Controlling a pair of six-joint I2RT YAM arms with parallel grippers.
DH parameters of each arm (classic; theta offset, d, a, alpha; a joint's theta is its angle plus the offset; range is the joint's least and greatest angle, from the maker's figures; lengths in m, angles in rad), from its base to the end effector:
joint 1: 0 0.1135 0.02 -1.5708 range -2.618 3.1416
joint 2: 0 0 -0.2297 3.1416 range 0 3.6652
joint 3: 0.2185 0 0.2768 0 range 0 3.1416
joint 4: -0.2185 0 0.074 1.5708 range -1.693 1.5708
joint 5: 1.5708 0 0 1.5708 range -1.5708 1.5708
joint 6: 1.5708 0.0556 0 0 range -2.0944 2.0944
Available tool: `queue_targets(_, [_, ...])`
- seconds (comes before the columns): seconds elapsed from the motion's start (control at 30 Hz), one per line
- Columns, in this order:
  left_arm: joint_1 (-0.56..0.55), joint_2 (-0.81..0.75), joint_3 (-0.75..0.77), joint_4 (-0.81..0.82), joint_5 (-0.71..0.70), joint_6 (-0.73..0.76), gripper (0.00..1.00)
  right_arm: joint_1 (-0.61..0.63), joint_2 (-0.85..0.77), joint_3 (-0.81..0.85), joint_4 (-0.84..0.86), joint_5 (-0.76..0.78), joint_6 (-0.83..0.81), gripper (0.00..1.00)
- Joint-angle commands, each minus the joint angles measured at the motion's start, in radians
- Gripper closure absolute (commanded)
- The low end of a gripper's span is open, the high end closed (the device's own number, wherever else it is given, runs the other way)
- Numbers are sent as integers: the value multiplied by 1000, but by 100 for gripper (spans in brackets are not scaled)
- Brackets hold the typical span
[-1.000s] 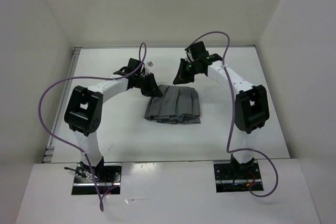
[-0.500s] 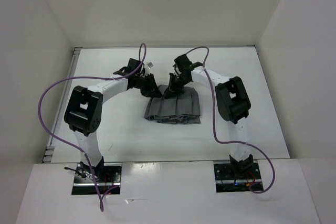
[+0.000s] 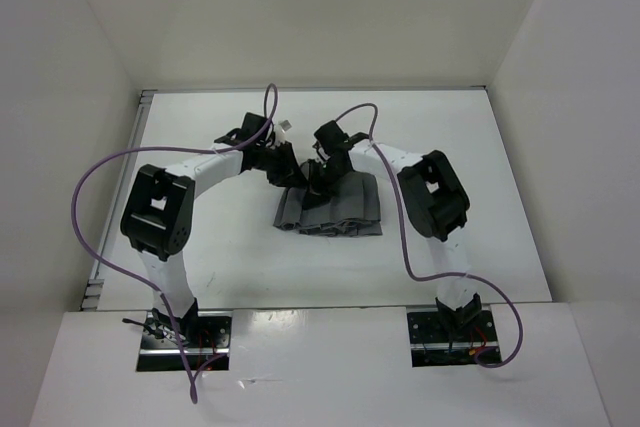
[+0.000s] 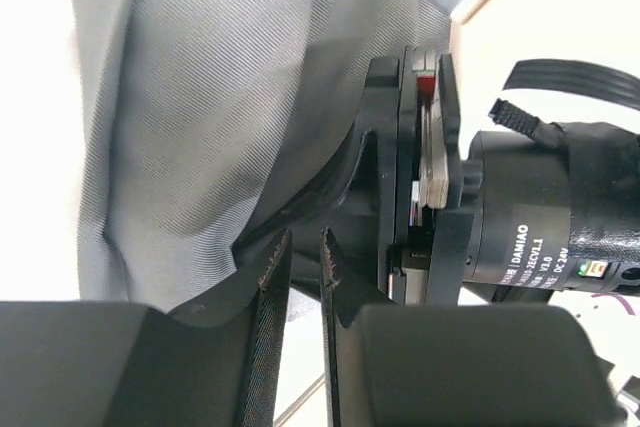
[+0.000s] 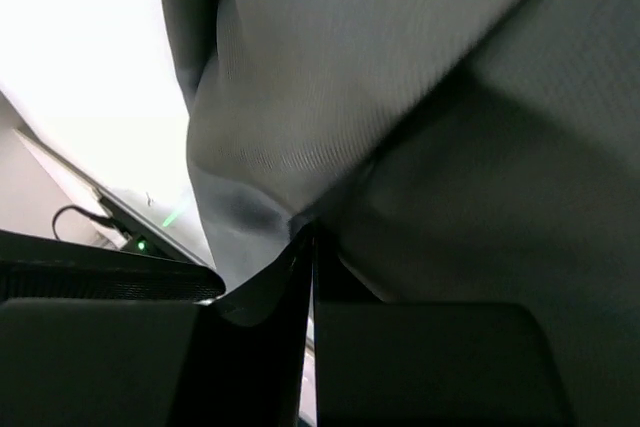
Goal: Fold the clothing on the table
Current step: Fold the skirt
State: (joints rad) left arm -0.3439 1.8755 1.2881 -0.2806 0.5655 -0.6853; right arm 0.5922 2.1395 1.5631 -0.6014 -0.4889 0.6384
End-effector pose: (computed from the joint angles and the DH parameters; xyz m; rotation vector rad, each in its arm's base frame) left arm 0.3903 -0.1714 0.1405 -0.1673 2.5868 -1.1170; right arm 0.3589 0.2729 0.0964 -0.0785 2.9589 0.9419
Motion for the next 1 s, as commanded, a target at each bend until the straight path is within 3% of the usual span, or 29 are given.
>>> queue_targets(0.0, [-3,-78,25,21,54,0,75,12,-101,14,-80,-32,-29,95])
queue_targets(0.13, [28,-154,14,21,65,19,65,3,-249,23,-150,-21,-40,95])
queue_targets(0.33, [51,-326,-71,-28,27,102,54,-133,-521,-41,-182,88,-8,84])
queue_targets(0.5, [60,-414,-182,-104,59,194,41,-303,-769,-262,-80,164,63,74])
queue_targets(0.63, [89,-522,-251,-106,50,190,38,-304,-987,-531,21,272,226,67])
queue_targets(0.73, [112,-590,-314,-82,40,132,34,-227,-1184,-705,66,380,370,63])
queue_targets(0.77, [129,-614,-337,-57,27,110,28,-209,-1237,-734,66,421,464,61])
queue_targets(0.87, [186,-726,-421,-22,2,22,7,-200,-1455,-779,22,536,529,59])
queue_targets(0.9, [197,-763,-433,-22,-9,7,0,-200,-1507,-814,22,547,544,53])
queue_targets(0.97, [206,-763,-453,27,16,-28,0,-200,-1645,-850,35,547,555,47])
